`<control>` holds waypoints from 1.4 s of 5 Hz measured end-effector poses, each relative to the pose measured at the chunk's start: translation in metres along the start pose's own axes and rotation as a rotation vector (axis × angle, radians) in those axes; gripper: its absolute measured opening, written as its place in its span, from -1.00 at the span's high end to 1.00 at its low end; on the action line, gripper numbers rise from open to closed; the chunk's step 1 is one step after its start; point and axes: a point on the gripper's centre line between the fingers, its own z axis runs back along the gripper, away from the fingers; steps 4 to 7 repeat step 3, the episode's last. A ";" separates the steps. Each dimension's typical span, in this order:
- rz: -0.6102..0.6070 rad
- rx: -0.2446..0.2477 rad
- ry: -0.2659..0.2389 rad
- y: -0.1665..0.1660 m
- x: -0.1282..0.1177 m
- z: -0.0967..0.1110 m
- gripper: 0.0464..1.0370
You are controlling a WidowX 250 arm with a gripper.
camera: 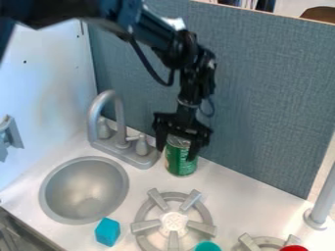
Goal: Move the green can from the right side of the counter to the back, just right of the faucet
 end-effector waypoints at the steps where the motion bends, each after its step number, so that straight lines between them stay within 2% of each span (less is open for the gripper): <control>1: -0.065 -0.055 -0.011 0.000 -0.017 0.024 -0.93; 2: -0.116 -0.083 0.038 0.001 -0.036 0.033 -0.93; 3: -0.127 -0.064 0.097 0.009 -0.058 0.039 -0.93; 7: -0.127 -0.064 0.097 0.009 -0.058 0.039 -0.93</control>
